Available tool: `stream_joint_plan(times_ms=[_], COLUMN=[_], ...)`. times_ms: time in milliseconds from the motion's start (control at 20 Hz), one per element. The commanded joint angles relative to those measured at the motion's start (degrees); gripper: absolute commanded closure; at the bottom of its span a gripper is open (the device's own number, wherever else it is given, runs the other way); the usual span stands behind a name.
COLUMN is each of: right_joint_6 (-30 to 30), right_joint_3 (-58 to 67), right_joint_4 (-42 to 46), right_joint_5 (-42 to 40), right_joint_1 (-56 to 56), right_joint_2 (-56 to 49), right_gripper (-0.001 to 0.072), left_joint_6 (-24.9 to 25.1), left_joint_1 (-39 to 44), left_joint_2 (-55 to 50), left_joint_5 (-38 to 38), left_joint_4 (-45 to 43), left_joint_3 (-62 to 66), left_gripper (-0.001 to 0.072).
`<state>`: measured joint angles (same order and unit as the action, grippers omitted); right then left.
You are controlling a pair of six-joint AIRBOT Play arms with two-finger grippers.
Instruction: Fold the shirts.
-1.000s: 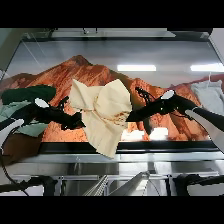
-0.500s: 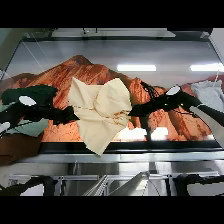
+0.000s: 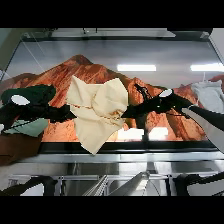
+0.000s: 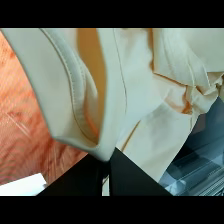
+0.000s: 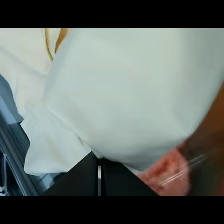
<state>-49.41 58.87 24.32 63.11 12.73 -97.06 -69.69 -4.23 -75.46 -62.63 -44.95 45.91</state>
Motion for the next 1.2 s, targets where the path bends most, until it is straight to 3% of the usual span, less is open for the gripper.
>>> stream_joint_plan(times_ms=[0,250,450,600,750,850,1150], right_joint_6=[0.1,0.0,2.6,5.7,7.4,3.2,2.1], right_joint_3=[0.4,3.9,8.4,13.2,15.8,15.7,15.7], right_joint_4=[-2.7,-5.6,-17.0,-23.5,-21.1,-15.0,-14.0], right_joint_5=[0.2,4.3,9.5,7.7,-2.3,-9.1,-9.3], right_joint_1=[-0.1,-7.0,-16.4,-24.4,-32.2,-36.5,-39.2], right_joint_2=[0.1,8.7,23.9,39.5,55.6,63.4,68.9], right_gripper=[0.0697,0.0698,0.0698,0.0698,0.0698,0.0698,0.0698], left_joint_6=[1.3,1.7,3.0,3.3,3.2,2.3,0.9], left_joint_1=[-0.1,-1.7,-8.8,-17.1,-25.2,-29.5,-30.5], left_joint_2=[0.3,6.2,15.8,22.8,27.8,29.2,27.5], left_joint_5=[-1.5,-10.1,-16.2,-19.4,-19.2,-18.8,-18.5], left_joint_4=[0.2,1.7,17.0,29.1,29.4,29.5,38.1], left_joint_3=[0.5,10.3,22.2,34.6,46.1,49.2,48.5], left_gripper=[0.0687,0.0687,0.0687,0.0687,0.0687,0.0687,0.0686])
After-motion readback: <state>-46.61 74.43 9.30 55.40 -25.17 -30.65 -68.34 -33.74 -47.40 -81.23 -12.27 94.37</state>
